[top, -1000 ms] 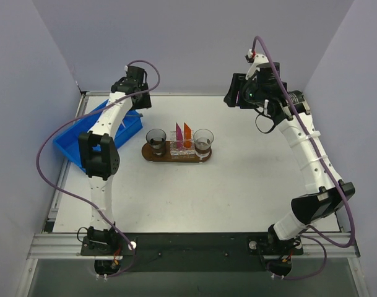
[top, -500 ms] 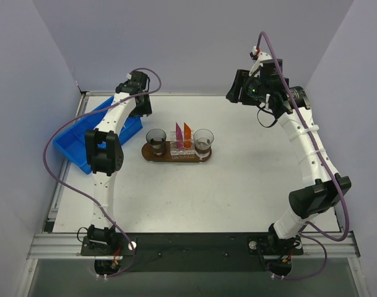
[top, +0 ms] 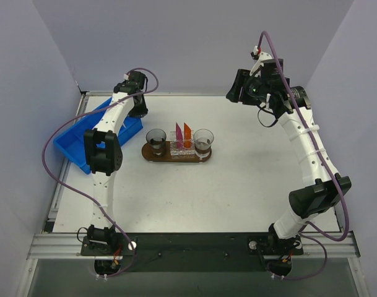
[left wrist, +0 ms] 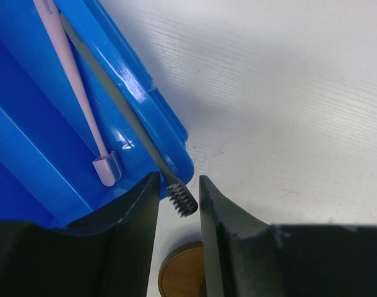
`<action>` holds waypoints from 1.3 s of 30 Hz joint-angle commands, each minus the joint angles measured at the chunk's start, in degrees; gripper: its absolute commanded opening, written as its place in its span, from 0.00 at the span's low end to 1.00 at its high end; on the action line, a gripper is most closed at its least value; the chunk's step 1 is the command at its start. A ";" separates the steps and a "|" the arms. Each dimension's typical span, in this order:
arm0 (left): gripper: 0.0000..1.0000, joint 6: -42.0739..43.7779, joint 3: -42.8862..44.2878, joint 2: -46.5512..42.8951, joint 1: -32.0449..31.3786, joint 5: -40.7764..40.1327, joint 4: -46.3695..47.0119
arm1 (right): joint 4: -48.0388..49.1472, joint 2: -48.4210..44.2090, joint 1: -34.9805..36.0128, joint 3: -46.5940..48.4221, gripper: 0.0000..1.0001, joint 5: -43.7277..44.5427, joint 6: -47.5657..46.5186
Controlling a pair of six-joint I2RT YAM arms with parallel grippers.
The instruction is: Prepare toiletry sets of a toothbrush and toothpaste on the tray
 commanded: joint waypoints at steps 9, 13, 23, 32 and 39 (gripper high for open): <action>0.29 -1.81 -1.37 -4.90 0.30 -0.90 -1.55 | 0.80 0.00 -0.56 0.56 0.49 -1.19 0.74; 0.28 -2.16 -2.95 -7.62 0.39 -1.52 -1.99 | 0.81 -0.17 -0.65 0.30 0.48 -1.54 0.92; 0.18 -2.69 -5.06 -12.02 0.39 -1.08 -3.22 | 1.25 -0.79 -0.56 -0.76 0.47 -2.24 1.45; 0.00 -2.25 -9.19 -17.64 0.56 -2.04 -2.87 | 1.16 -1.14 -0.12 -0.23 0.46 -2.59 2.41; 0.00 -0.84 -14.11 -24.50 0.48 -3.10 0.99 | 1.16 -0.70 1.01 1.18 0.46 -3.91 4.96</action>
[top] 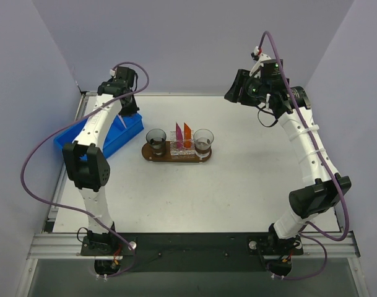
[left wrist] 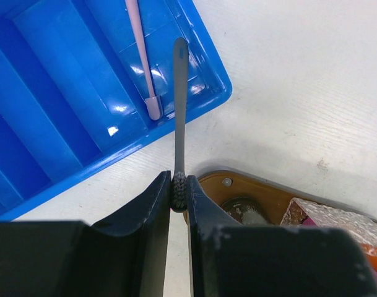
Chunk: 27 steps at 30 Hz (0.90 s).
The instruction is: Prepare toiletry sets of a toothbrush and toothpaste on the tray
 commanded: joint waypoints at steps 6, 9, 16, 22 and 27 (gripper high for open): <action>0.00 2.73 -5.04 -13.24 0.17 -1.05 5.94 | 1.14 -0.35 3.58 2.01 0.45 -1.51 2.87; 0.00 3.25 -8.89 -17.81 -0.18 0.36 8.84 | 1.22 0.53 4.38 3.94 0.45 -2.29 4.18; 0.00 4.39 -19.00 -29.86 -5.88 -2.09 17.88 | 2.01 3.25 4.82 8.51 0.45 -7.39 14.46; 0.00 1.95 -22.53 -36.11 -18.00 -9.56 20.88 | 7.02 3.52 4.91 4.22 0.45 -12.74 25.08; 0.00 0.53 -26.75 -40.14 -26.27 -15.53 25.36 | 11.67 2.11 6.22 -0.71 0.44 -14.60 31.16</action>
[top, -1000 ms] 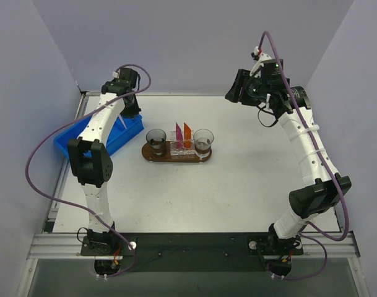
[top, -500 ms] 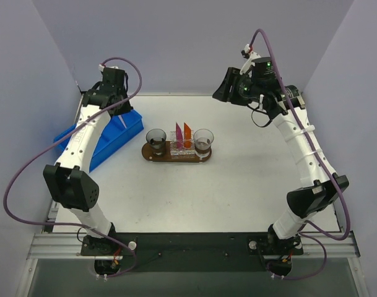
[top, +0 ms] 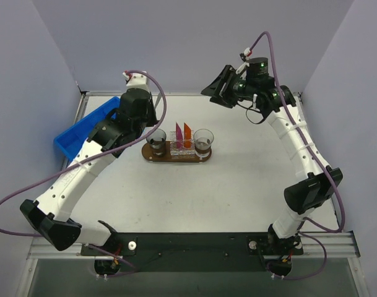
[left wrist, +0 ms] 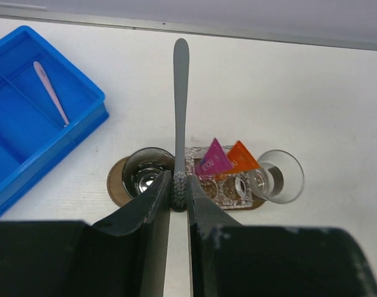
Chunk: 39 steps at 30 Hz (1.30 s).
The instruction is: Prepare toiletry sets of a toothbrush and toothpaste on the tray
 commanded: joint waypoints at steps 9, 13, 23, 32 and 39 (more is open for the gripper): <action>0.00 -2.95 -5.04 -4.53 -16.62 -11.97 14.21 | 12.02 -1.61 5.20 -8.41 0.45 -5.54 14.59; 0.00 -3.57 -4.60 -3.74 -18.11 -11.70 15.54 | 12.72 -1.69 6.07 -8.59 0.46 -5.28 14.86; 0.00 -4.18 -6.53 -4.62 -19.96 -11.44 18.26 | 13.25 -1.26 6.69 -10.35 0.44 -5.71 15.47; 0.00 -4.27 -7.15 -4.62 -20.40 -10.03 19.14 | 14.65 0.50 7.57 -7.89 0.35 -8.17 15.65; 0.00 -2.51 -8.12 -4.53 -20.31 -6.08 21.69 | 15.36 0.50 7.83 -7.27 0.14 -8.44 16.00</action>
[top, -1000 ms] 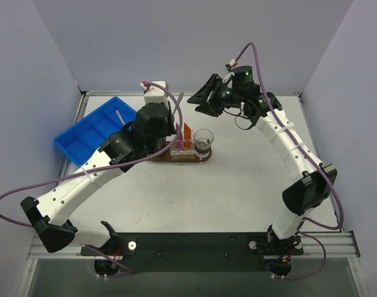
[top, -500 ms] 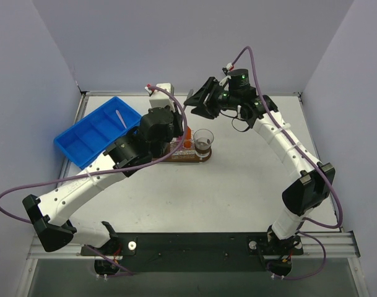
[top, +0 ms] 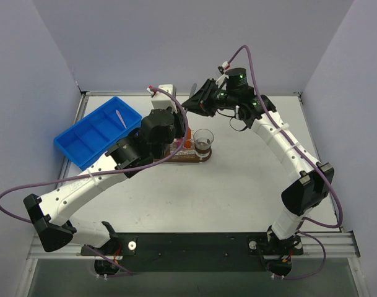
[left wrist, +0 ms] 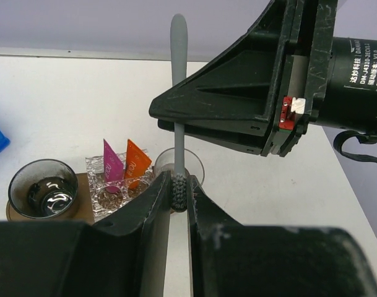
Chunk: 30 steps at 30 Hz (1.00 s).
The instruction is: Prepare toiletry sets of a toothbrush and toothpaste on the tray
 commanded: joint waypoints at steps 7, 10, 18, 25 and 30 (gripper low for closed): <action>0.26 1.51 -0.88 -2.04 0.69 8.33 5.34 | 3.67 -0.72 0.05 2.89 0.00 -1.66 -0.79; 0.63 0.28 -1.67 -3.36 2.18 11.66 5.26 | 4.29 -1.34 -0.74 2.72 0.00 -1.93 -1.93; 0.78 -10.86 -3.87 -7.58 17.02 28.44 4.81 | 4.99 -5.03 -7.59 -0.17 0.00 -10.87 -10.70; 0.79 -20.28 -3.26 -2.93 22.84 47.06 14.12 | -5.99 -7.32 -8.74 -0.88 0.00 -22.92 -20.83; 0.80 -25.20 -1.15 3.40 22.84 55.34 20.72 | -9.94 -8.90 -7.42 -3.52 0.00 -28.73 -23.03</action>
